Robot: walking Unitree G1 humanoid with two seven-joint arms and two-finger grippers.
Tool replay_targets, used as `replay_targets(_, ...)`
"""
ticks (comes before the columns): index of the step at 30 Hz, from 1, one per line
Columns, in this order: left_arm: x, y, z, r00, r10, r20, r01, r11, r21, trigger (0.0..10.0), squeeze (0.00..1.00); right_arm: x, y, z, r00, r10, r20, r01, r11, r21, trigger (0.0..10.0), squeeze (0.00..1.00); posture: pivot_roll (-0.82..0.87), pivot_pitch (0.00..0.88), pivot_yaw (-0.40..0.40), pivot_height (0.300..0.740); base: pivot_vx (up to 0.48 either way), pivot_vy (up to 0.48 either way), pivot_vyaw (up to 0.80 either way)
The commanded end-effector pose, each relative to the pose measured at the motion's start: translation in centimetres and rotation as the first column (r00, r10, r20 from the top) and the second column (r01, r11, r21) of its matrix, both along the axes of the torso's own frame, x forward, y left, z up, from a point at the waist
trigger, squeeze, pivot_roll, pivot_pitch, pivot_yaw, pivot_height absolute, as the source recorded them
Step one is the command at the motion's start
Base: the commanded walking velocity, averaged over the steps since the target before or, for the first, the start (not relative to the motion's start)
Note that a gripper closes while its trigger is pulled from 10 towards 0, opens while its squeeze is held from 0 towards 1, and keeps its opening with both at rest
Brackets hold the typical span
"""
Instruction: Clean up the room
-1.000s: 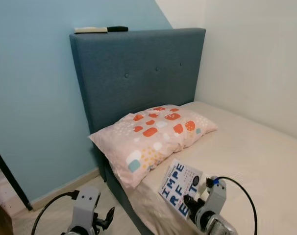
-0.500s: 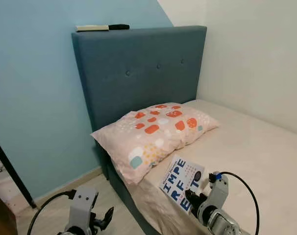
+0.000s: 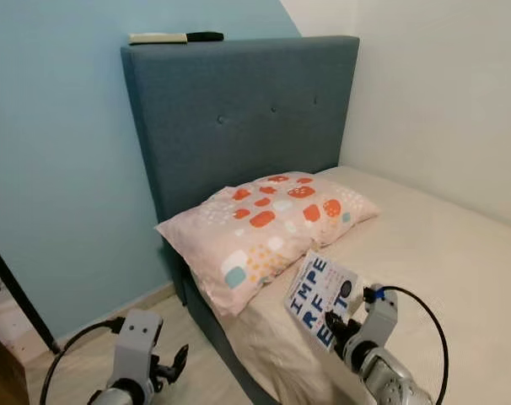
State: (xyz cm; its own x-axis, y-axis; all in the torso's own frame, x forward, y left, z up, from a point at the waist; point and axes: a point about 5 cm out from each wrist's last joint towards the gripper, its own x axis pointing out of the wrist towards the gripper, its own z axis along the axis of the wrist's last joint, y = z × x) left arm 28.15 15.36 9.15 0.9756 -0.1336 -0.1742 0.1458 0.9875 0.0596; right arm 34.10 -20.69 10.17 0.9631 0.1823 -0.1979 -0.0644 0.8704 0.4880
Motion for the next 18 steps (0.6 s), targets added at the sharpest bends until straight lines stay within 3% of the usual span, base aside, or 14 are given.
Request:
replay_targets(1, -0.2, 0.0, -0.2, 1.000, 0.001, -0.022, -0.002, 1.000, -0.004, 10.0, 0.00, 0.3, -0.3, 0.3, 1.000, -0.007, 0.020, 0.008, 1.000, -0.021, 10.0, 0.00, 0.05, 0.283, -0.049, 0.572, 0.000, 0.000, 0.00)
replay_targets(4, -0.1, -0.3, 0.5, 1.000, -0.025, -0.003, 0.025, 0.999, -0.031, 10.0, 0.00, 0.9, -0.5, 0.7, 1.000, -0.004, 0.016, 0.004, 1.000, 0.007, 10.0, 0.00, 0.06, 0.310, -0.051, 0.572, 0.000, 0.000, 0.00)
replay_targets(5, 0.0, -0.6, 1.4, 0.998, -0.064, 0.022, 0.065, 0.996, -0.059, 10.0, 0.00, 1.7, -0.7, 1.2, 1.000, 0.003, 0.009, -0.003, 0.998, 0.055, 10.0, 0.00, 0.06, 0.344, -0.051, 0.572, 0.000, 0.000, 0.00)
replay_targets(13, 0.3, -1.1, 3.2, 0.988, -0.140, 0.065, 0.145, 0.985, -0.091, 10.0, 0.00, 2.8, -0.6, 2.3, 1.000, 0.029, 0.005, -0.030, 0.988, 0.154, 10.0, 0.00, 0.08, 0.404, -0.056, 0.572, 0.000, 0.000, 0.00)
replay_targets(18, 0.4, -1.8, 4.9, 0.966, -0.236, 0.104, 0.248, 0.961, -0.126, 10.0, 0.00, 3.3, -0.4, 3.1, 0.993, 0.121, 0.013, -0.120, 0.956, 0.267, 10.0, 0.00, 0.09, 0.430, -0.058, 0.572, 0.000, 0.000, 0.00)
